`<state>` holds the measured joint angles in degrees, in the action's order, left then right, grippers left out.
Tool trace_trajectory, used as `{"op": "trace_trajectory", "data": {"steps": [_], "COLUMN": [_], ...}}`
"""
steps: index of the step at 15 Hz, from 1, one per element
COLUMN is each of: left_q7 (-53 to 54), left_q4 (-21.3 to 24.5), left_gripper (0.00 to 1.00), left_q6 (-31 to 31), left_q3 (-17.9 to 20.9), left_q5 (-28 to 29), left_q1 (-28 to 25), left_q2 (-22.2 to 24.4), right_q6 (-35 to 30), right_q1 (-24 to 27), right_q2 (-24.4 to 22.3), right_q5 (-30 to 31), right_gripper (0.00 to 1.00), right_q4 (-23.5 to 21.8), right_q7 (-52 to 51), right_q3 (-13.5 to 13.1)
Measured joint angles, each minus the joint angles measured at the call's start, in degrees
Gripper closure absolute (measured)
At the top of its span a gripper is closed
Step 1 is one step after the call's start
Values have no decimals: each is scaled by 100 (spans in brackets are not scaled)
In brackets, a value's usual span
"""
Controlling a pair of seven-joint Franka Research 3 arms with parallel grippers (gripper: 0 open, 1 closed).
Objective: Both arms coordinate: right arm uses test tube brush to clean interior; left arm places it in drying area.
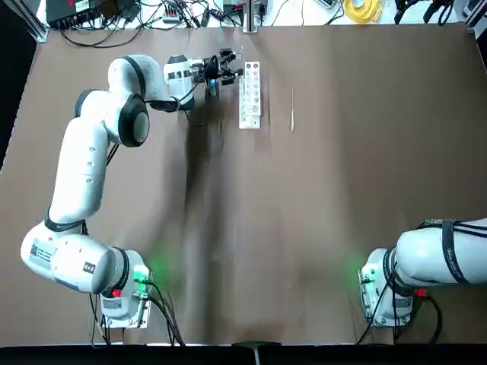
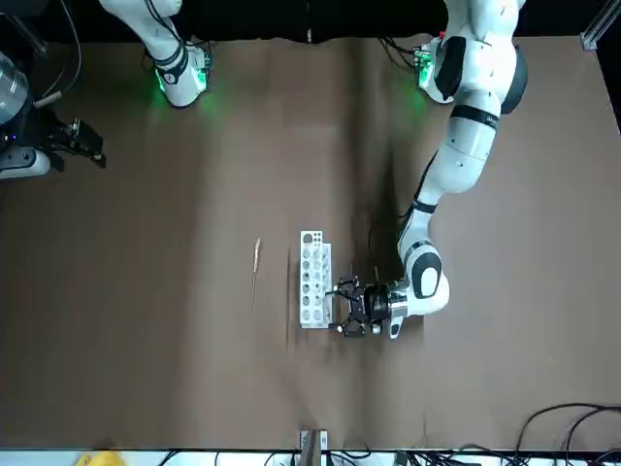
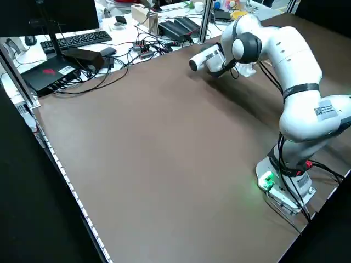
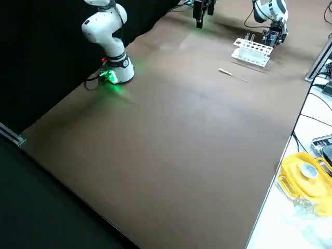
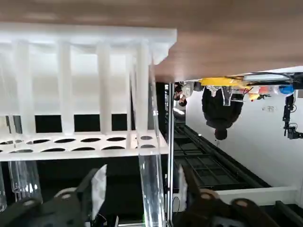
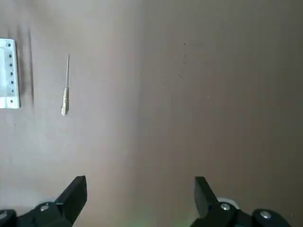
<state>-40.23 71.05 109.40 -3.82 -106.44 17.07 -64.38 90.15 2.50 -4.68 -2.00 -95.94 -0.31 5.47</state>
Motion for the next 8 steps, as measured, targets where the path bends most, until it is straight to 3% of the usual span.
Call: {"op": "trace_trajectory", "data": {"steps": [2, 3, 5, 8], "left_q7": [1, 1, -2, -24], "left_q4": [-72, -114, -171, -195], "left_gripper": [4, 0, 0, 0], "left_q6": [-15, -30, -43, -54], "left_q3": [31, 64, 137, 160], "left_q5": [30, 146, 692, 2001], "left_q1": [-21, -44, -127, -408], "left_q2": [21, 67, 264, 733], "right_q6": [0, 0, 0, 3], "right_q1": [0, 0, 0, 0], "right_q2": [2, 2, 9, 42], "right_q5": [0, 0, 0, 0], "right_gripper": [0, 0, 0, 0], "right_q4": [0, -2, -3, -4], "right_q7": [0, 0, 0, 0], "right_q3": [1, 2, 3, 4]}}
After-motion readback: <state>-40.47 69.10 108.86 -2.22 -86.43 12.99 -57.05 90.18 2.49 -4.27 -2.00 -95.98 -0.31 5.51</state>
